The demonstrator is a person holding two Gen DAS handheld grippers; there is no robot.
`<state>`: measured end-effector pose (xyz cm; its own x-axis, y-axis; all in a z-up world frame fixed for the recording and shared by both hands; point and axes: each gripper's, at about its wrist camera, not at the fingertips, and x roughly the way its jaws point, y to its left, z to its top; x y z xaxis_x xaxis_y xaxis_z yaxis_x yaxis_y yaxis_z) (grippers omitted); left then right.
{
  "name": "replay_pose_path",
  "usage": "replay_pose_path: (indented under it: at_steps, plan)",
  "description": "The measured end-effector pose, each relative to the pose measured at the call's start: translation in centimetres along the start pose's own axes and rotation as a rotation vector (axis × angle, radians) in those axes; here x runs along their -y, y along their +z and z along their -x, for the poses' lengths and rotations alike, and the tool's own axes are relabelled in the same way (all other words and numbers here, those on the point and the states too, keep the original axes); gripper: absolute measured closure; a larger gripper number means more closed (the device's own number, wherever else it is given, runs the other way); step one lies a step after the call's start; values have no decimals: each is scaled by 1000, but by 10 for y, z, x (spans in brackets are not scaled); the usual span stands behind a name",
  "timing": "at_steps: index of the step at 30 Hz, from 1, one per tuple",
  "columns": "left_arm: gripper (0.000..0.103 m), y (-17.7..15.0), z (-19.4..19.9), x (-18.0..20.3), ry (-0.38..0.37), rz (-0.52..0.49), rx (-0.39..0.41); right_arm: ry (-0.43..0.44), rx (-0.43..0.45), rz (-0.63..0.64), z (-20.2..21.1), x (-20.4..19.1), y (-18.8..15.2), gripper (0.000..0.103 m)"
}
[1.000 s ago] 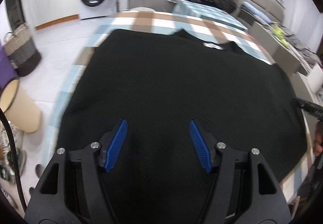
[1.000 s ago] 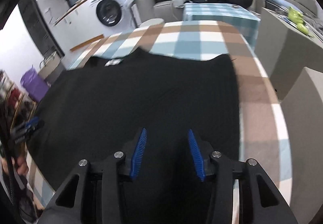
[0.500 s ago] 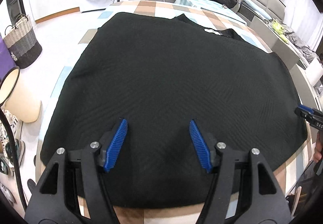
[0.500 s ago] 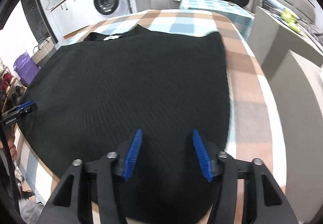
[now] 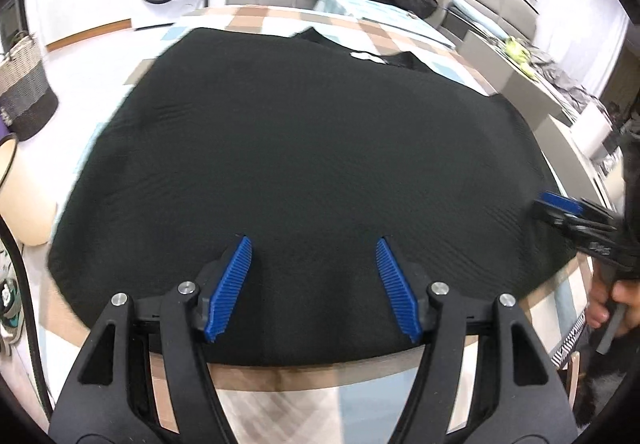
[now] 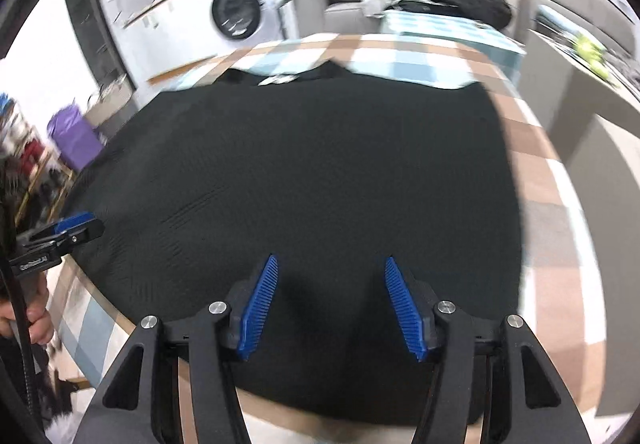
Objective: Fold small clothes
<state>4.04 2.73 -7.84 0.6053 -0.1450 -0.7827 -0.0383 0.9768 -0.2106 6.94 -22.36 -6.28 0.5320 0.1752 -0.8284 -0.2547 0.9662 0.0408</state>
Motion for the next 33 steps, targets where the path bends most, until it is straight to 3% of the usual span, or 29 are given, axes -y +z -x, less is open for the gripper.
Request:
replay_pose_path:
  at_steps: [6, 12, 16, 20, 24, 28, 33]
  plan:
    - [40, -2, -3, 16, -6, -36, -18, -40, -25, 121, -24, -31, 2, 44]
    - [40, -6, -8, 22, 12, -48, -41, -53, -18, 133, -12, -22, -18, 37]
    - [40, -10, -4, 31, -33, -54, -37, -53, -10, 126, 3, -18, -29, 33]
    - [39, -16, -5, 48, -73, -122, -42, 7, 4, 174, 5, -38, -29, 31]
    - [39, -23, -7, 53, -45, -148, -40, -31, -5, 241, -7, -52, -33, 25]
    - [39, -24, -2, 45, -31, -110, -37, -35, -24, 195, -8, -44, -29, 25]
    - [39, -22, 5, 23, 45, -49, -26, -63, -30, 173, -8, -34, -26, 22]
